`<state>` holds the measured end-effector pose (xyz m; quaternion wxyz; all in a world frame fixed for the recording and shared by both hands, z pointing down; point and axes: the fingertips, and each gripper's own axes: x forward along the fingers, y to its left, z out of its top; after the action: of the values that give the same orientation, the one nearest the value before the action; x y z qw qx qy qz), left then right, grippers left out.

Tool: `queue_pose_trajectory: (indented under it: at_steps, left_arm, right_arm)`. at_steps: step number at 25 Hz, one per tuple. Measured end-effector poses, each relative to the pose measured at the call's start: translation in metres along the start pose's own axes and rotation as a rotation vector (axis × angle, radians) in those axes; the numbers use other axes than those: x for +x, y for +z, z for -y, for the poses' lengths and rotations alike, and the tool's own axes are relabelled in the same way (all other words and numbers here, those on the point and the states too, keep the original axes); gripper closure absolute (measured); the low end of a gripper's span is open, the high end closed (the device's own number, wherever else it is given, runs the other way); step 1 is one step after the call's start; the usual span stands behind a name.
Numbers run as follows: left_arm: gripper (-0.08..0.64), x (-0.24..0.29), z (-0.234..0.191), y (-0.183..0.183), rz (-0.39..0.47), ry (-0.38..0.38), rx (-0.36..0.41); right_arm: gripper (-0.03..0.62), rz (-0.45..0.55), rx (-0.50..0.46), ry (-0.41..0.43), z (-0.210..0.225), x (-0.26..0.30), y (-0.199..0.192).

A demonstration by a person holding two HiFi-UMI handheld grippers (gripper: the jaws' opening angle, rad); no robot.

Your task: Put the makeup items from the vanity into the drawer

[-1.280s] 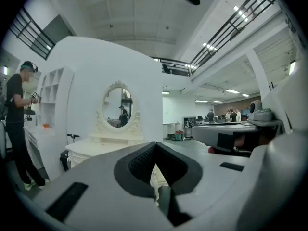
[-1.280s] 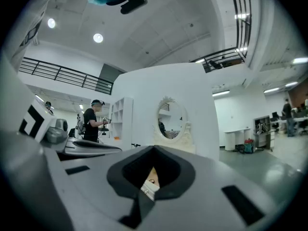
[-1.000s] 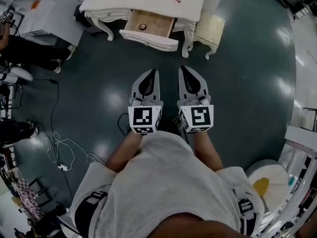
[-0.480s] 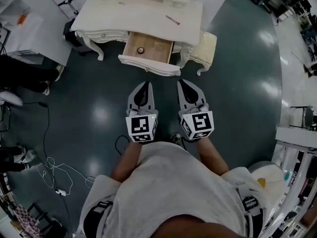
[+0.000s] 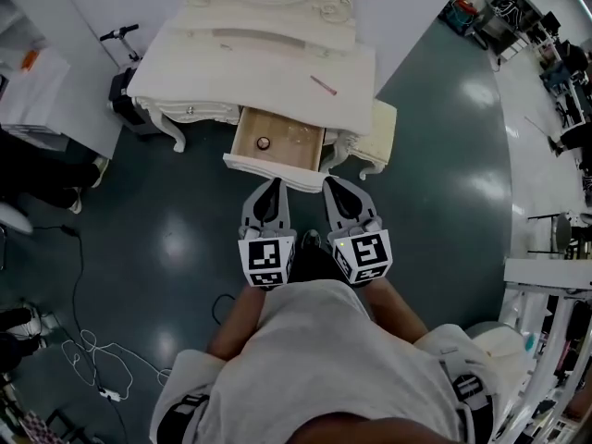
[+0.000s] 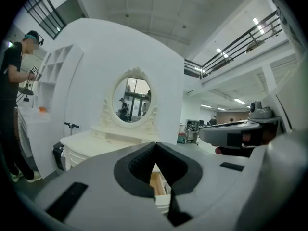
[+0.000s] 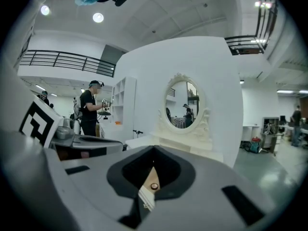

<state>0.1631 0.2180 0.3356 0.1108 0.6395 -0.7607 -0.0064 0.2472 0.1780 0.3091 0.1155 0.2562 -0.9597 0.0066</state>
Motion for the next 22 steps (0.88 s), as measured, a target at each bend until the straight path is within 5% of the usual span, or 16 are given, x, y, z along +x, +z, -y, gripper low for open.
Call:
queue_pose_trajectory:
  at_steps: [14,22]
  left_arm:
    - [0.554,0.157,-0.043,0.035,-0.083,0.105,0.005]
    - [0.554,0.232,-0.035,-0.006,-0.212,0.131,-0.019]
  right_arm:
    - [0.577,-0.017,0.055,0.185,0.090,0.145,0.021]
    - [0.577,-0.159,0.025,0.342,0.140,0.208,-0.025]
